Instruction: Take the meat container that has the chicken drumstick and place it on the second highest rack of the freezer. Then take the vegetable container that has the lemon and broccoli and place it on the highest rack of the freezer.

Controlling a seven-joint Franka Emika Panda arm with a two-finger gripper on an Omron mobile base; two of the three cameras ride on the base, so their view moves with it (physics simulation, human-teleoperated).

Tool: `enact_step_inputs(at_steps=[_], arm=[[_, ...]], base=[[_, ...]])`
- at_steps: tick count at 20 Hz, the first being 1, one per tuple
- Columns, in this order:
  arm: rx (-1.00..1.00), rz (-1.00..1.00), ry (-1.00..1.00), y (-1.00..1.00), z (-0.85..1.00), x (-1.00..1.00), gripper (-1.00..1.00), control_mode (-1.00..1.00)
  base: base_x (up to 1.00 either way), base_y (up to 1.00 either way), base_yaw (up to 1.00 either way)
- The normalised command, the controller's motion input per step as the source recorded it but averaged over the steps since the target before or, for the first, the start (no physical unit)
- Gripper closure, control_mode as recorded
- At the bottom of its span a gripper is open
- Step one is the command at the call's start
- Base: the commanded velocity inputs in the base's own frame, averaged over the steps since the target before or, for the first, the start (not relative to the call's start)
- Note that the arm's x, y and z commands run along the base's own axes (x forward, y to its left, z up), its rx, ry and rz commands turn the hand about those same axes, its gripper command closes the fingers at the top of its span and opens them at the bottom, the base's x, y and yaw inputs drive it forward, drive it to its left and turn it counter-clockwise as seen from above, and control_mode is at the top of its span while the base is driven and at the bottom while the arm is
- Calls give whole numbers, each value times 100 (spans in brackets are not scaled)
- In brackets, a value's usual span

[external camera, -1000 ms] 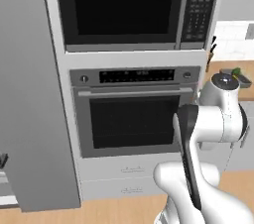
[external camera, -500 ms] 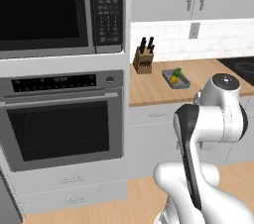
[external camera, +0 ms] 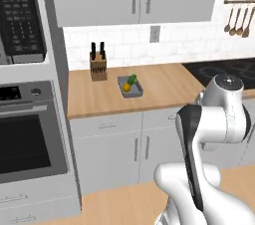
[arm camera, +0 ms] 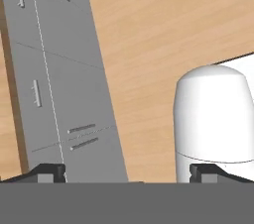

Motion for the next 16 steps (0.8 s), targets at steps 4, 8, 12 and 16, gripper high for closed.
enact_step_inputs(at_steps=[4, 8, 12, 16], arm=[[0, 0, 0, 0, 0, 0, -100, 100], [0, 0, 0, 0, 0, 0, -100, 100], [0, 0, 0, 0, 0, 0, -100, 100], [0, 0, 0, 0, 0, 0, -100, 100]], base=[[68, -52, 23], [87, -11, 25], [95, 30, 26], [70, 34, 8]])
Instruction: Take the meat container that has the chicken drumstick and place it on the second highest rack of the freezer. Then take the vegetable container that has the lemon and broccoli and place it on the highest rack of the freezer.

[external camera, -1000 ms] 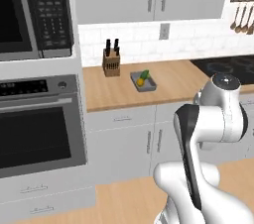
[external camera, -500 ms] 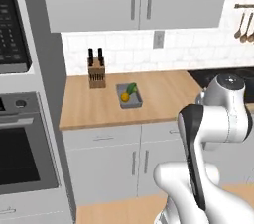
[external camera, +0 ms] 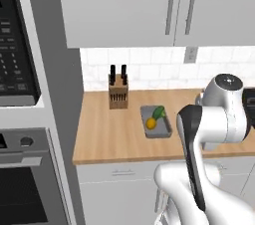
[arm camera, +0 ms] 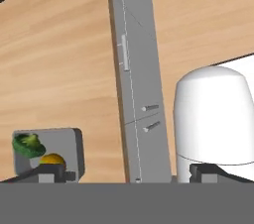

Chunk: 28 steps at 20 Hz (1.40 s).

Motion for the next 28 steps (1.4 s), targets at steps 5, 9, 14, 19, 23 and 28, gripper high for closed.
enact_step_inputs(at_steps=[5, 9, 14, 19, 23, 28], arm=[[0, 0, 0, 0, 0, 0, -100, 100], [0, 0, 0, 0, 0, 0, -100, 100], [0, 0, 0, 0, 0, 0, -100, 100], [0, 0, 0, 0, 0, 0, -100, 100], [1, 7, 0, -21, -1, 12, -100, -100], [3, 21, 2, -60, -11, 21, -100, -100]], base=[[54, 50, 0], [35, 26, 0], [22, 1, 0], [5, 0, 0], [0, 0, 0], [0, 0, 0]])
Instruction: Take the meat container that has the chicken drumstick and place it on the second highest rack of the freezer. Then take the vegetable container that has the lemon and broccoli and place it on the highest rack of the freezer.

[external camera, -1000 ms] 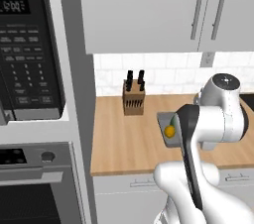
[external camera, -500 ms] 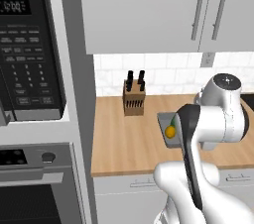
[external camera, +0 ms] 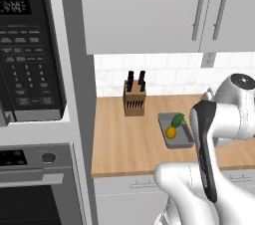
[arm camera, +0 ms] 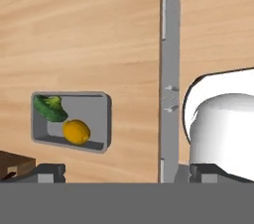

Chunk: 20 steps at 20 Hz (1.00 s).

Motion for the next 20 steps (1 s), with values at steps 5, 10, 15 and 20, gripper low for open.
enact_step_inputs(at_steps=[5, 10, 15, 20], arm=[[1, 21, 6, -50, -24, 18, -100, -100], [0, 25, 8, -27, -49, 4, -100, -100], [0, 11, 3, 1, -40, 21, -100, -100], [0, 9, 2, 0, -17, 4, -100, -100]], base=[[0, 0, 0], [0, 0, 0], [0, 0, 0], [0, 0, 0]])
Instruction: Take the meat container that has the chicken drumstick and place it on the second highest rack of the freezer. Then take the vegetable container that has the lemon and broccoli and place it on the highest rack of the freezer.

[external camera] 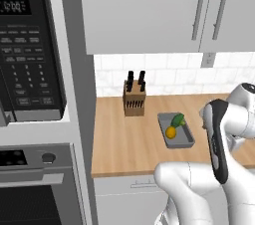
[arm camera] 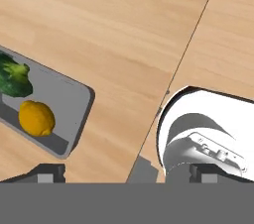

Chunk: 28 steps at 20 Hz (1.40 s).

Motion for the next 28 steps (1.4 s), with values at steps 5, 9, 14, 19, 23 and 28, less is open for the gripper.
enact_step_inputs(at_steps=[5, 9, 14, 19, 23, 28], arm=[[0, 11, 0, 25, -35, 50, -100, -100], [0, 5, 0, 10, -39, 54, -100, -100], [0, 0, 0, 0, -41, 48, -100, -100], [0, 0, 1, 8, -47, 17, -100, -100], [0, -2, 2, 0, -42, 4, -100, -100], [0, -6, 1, 0, -44, 2, -100, -100]], base=[[0, 0, 0], [0, 0, 0], [0, 0, 0], [0, 0, 0], [0, 0, 0], [0, 0, 0]])
